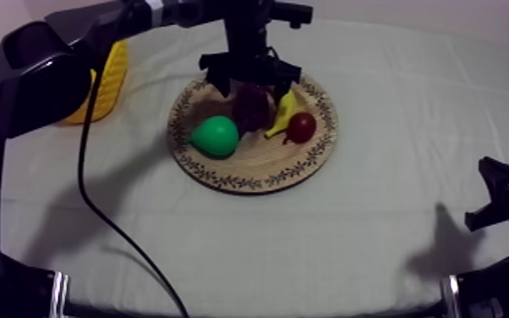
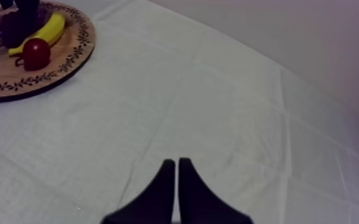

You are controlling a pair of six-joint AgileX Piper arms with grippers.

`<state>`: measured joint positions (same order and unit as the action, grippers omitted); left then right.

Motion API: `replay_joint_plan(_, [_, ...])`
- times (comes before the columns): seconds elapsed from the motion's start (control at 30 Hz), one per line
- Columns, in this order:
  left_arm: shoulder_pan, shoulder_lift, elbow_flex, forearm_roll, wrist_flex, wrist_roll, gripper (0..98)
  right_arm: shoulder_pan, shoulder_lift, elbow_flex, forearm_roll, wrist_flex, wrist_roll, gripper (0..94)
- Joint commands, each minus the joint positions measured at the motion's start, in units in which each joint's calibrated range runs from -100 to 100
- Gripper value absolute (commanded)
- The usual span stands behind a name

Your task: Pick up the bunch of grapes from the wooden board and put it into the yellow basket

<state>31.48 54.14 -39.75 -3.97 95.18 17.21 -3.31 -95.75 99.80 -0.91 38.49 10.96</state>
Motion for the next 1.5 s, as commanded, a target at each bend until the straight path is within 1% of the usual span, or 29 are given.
replay_joint_plan(0.0, [-0.1, 0.7, -0.7, 0.05, 0.2, -0.1, 85.8, 0.0, 0.0, 0.0, 0.0, 0.0, 0.0, 0.3])
replay_joint_plan(0.27, [-0.2, 3.5, -4.1, 0.12, 1.2, -0.4, 85.5, 0.0, 0.0, 0.0, 0.0, 0.0, 0.0, 0.3])
replay_joint_plan(0.53, [-0.6, 6.8, -6.9, 0.63, 3.3, -0.6, 83.8, 0.0, 0.0, 0.0, 0.0, 0.0, 0.0, 0.3])
replay_joint_plan(0.6, [-0.7, 7.4, -7.5, 0.7, 3.7, -0.6, 79.7, 0.0, 0.0, 0.0, 0.0, 0.0, 0.0, 0.3])
replay_joint_plan(0.8, [-0.8, 8.1, -8.1, 0.88, 4.2, -0.9, 59.2, 0.0, 0.0, 0.0, 0.0, 0.0, 0.0, 0.3])
replay_joint_plan(0.9, [-0.9, 7.8, -7.9, 1.25, 4.0, -1.1, 53.0, 0.0, 0.0, 0.0, 0.0, 0.0, 0.0, 0.3])
replay_joint_plan(1.03, [-1.0, 5.4, -5.7, 1.65, 2.5, -1.8, 50.8, 0.0, 0.0, 0.0, 0.0, 0.0, 0.0, 0.3])
replay_joint_plan(1.17, [-0.9, 1.0, -3.0, 1.55, 1.5, -2.8, 49.9, 0.0, 0.0, 0.0, 0.0, 0.0, 0.0, 0.3])
replay_joint_plan(1.47, [-0.5, -10.9, 2.6, 0.38, 2.2, -3.9, 49.7, 0.0, 0.0, 0.0, 0.0, 0.0, 0.0, 0.3])
